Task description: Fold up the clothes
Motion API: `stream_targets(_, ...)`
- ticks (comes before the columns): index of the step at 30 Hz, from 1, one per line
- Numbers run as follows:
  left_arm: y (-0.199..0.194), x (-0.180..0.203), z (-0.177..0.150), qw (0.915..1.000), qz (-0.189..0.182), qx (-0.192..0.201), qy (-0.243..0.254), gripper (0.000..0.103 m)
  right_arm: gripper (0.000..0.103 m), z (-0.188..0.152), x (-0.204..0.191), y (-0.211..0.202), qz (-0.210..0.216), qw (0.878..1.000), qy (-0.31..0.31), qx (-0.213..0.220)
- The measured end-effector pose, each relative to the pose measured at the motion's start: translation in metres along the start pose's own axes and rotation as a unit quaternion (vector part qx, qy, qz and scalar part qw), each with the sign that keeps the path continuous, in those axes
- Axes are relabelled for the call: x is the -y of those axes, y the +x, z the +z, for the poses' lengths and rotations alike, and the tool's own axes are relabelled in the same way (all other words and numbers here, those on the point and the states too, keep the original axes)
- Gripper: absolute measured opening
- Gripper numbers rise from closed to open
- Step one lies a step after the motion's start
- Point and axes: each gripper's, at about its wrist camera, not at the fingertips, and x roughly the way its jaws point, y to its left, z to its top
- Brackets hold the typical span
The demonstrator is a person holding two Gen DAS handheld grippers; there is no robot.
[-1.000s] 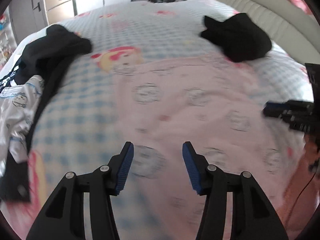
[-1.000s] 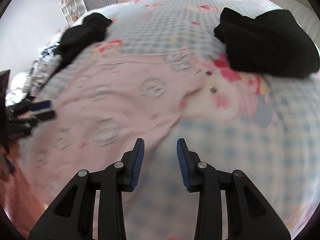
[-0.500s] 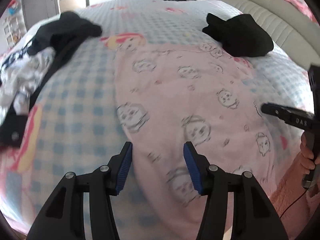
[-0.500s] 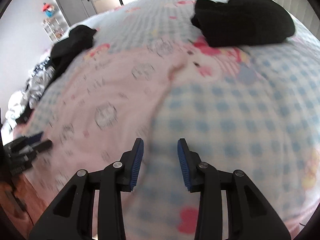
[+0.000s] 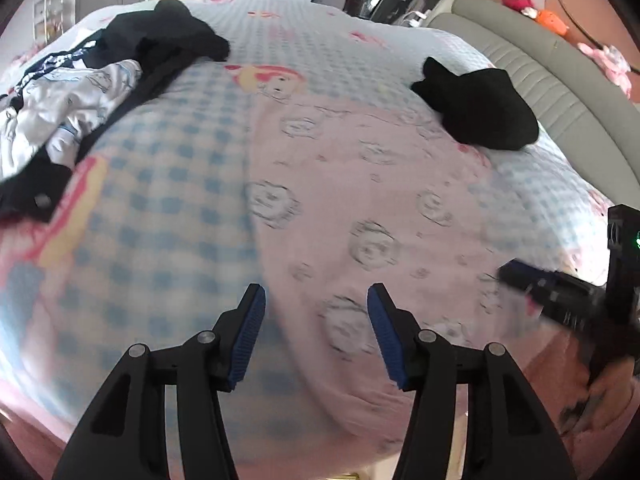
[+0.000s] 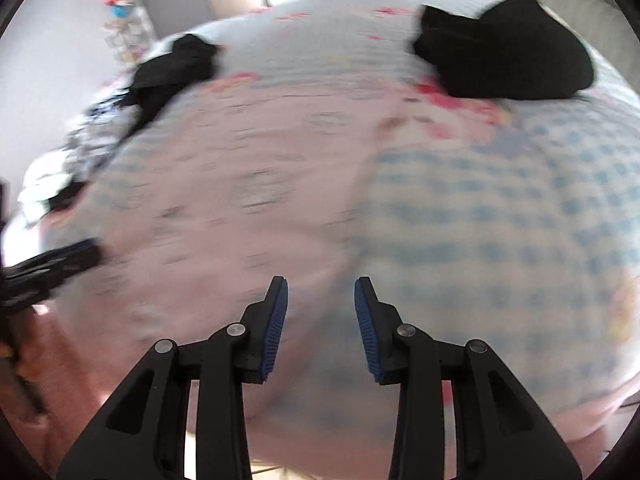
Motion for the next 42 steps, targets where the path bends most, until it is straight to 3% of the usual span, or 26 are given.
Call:
stream_targets(3,0.010,0.015,-0.010,0.9991,0.019,-0.020,0.032,0.055,0.036,-0.016,-0.027,0.009,-0.020,0.999,-0.035,-0.024)
stream_targets(6,0.011,0.008,-0.017,0.9970,0.049,-0.036,0.048,0.056,0.036,-0.029,-0.027,0.017,-0.055,0.997,-0.046,-0.037)
stream_targets(11,-0.008,-0.005,-0.020,0.9968,0.068,-0.023,0.035,0.057,0.036,-0.039,0.003,-0.007,-0.064,0.997,0.012,-0.031)
stream_targets(13,-0.018,-0.004,-0.024,0.9984,0.055,-0.004,0.015,0.058,0.036,-0.046,0.004,-0.018,-0.074,0.996,0.040,-0.018)
stream_targets(17,-0.020,0.005,-0.029,0.9999,0.008,0.008,-0.003,0.058,0.037,-0.046,-0.013,-0.023,-0.033,0.998,0.053,0.001)
stream_targets(19,-0.011,0.014,-0.032,0.9993,0.030,-0.011,0.018,0.058,0.037,-0.048,-0.026,-0.021,-0.015,0.999,0.039,-0.003)
stream_targets(21,-0.001,0.020,-0.035,0.9969,0.059,-0.034,0.040,0.058,0.038,-0.051,-0.038,-0.011,-0.032,0.999,0.016,-0.022)
stream_targets(23,0.001,0.019,-0.035,0.9959,0.064,-0.049,0.041,0.058,0.038,-0.056,-0.040,-0.002,-0.050,0.998,0.015,-0.034)
stream_targets(29,-0.011,0.000,-0.036,0.9932,0.103,-0.050,0.021,0.059,0.040,-0.060,-0.020,-0.011,-0.052,0.997,0.050,-0.033)
stream_targets(33,-0.024,-0.010,-0.040,0.9970,0.065,-0.026,-0.032,0.059,0.040,-0.057,-0.015,-0.020,-0.027,0.997,0.065,-0.024)
stream_targets(36,-0.023,0.005,-0.040,0.9982,0.054,-0.017,-0.017,0.059,0.042,-0.048,-0.027,-0.023,-0.030,0.999,0.039,-0.005)
stream_targets(41,-0.013,0.015,-0.033,0.9961,0.080,-0.036,0.004,0.059,0.042,-0.046,-0.044,-0.007,-0.044,0.999,0.006,-0.020)
stream_targets(42,-0.016,0.013,-0.032,0.9973,0.067,-0.031,0.000,0.059,0.042,-0.049,-0.044,-0.005,-0.049,0.999,0.005,-0.024)
